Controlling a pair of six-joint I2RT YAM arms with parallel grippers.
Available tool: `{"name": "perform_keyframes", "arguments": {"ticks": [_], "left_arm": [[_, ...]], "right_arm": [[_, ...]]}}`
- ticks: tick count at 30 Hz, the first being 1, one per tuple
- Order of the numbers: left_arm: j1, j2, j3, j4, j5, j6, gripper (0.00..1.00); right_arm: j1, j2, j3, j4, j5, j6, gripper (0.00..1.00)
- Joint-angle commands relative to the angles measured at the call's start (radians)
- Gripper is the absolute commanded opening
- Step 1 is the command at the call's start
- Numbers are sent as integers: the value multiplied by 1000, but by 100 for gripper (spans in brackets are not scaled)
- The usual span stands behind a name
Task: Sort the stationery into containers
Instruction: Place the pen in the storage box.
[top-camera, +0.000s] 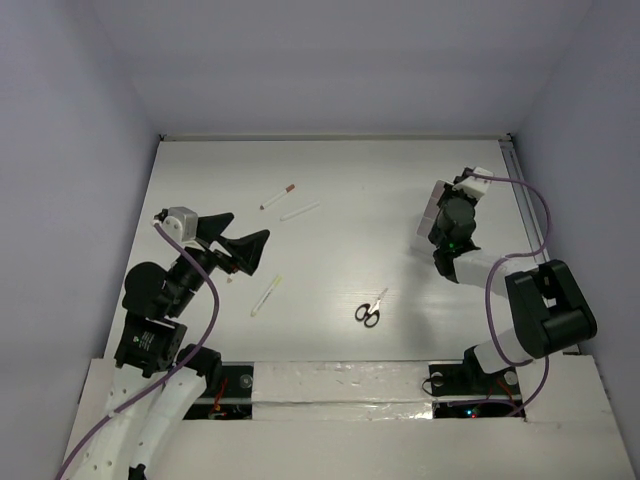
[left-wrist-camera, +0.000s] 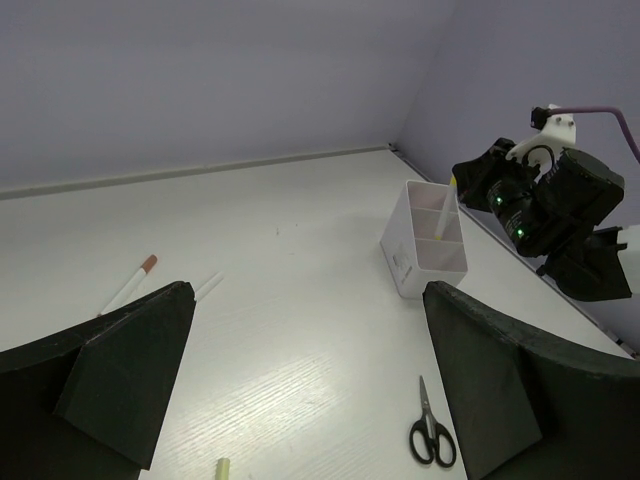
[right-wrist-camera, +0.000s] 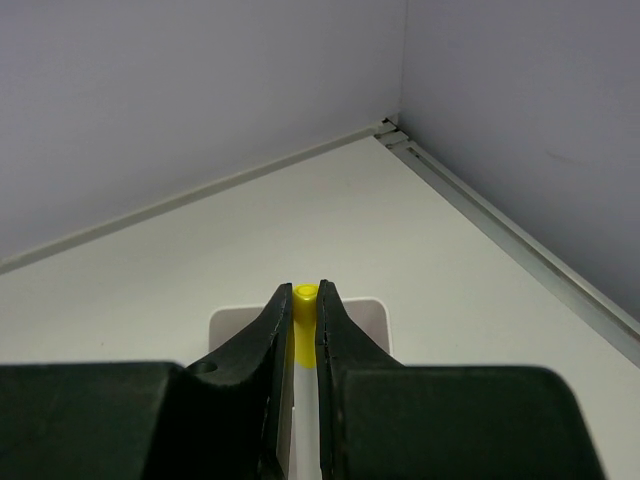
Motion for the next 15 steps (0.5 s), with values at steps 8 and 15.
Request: {"name": "perform_keyframes", "arguments": {"ticks": [8, 15], "left_arm": [[-3, 16, 8, 39, 7, 3, 99], [-3, 15, 6, 39, 7, 3, 99]], "right_arm": [[-4, 15, 25, 36, -16, 65, 13], [-4, -31, 44, -156, -53, 153, 52]]}}
